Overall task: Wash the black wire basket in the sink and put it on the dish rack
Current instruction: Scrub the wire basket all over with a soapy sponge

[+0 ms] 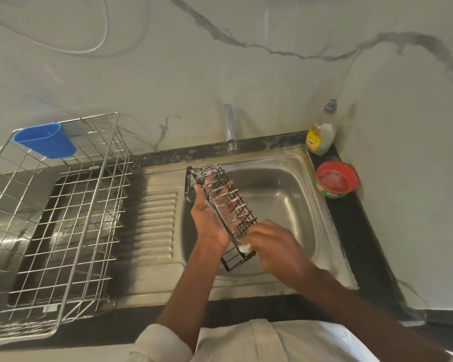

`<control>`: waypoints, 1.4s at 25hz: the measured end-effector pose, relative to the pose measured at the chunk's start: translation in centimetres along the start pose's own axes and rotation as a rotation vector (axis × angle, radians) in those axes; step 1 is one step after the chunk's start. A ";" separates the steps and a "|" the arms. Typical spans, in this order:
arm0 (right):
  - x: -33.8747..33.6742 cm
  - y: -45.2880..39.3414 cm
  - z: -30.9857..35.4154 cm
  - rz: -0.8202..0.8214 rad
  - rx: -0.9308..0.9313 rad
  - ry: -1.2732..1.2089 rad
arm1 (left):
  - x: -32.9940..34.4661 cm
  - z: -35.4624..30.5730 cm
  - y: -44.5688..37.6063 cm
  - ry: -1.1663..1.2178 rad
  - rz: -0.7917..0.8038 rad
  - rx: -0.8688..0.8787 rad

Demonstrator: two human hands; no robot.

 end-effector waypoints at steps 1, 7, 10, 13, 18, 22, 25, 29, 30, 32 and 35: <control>0.2 0.2 -1.0 -0.016 0.079 0.022 | 0.1 0.2 -0.1 -0.044 -0.007 0.009; 1.0 -3.1 -1.6 -0.114 0.431 0.035 | 0.1 0.4 -0.4 -0.078 -0.044 0.109; 1.2 -2.9 -1.2 -0.058 0.361 0.082 | -0.1 0.1 -0.5 -0.062 -0.077 0.129; 1.4 -4.3 -4.3 -0.097 0.715 0.151 | -0.1 0.2 -0.5 -0.095 -0.099 0.118; 2.8 -5.6 -0.5 -0.015 0.334 0.077 | 0.5 0.7 -0.3 -0.070 -0.059 0.090; 1.8 -6.2 -2.0 -0.060 0.390 0.106 | 0.7 0.8 -0.6 -0.082 -0.066 0.089; 1.5 -3.2 0.5 -0.009 0.146 0.090 | 0.5 -0.1 -1.4 -0.031 -0.077 0.090; 0.8 -2.2 -1.9 -0.025 0.357 0.197 | 0.3 0.1 -1.2 -0.081 -0.097 0.087; 0.6 -3.2 -2.6 -0.048 0.487 0.231 | 0.4 0.2 -1.1 -0.106 -0.096 0.096; 1.0 -4.7 -2.3 -0.044 0.568 0.243 | 0.5 0.3 -0.9 -0.113 -0.108 0.102; 2.0 -4.8 -0.2 0.036 0.268 0.134 | 0.6 -0.2 -0.9 -0.044 -0.041 0.124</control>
Point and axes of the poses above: each hand's wrist, its own y-axis away from the middle knuckle, its own x-axis out of the palm, z = x × y, the point moved 4 cm from there along -y, towards the middle knuckle, and after that the axes turned 12 degrees about y, right-handed, at the moved point
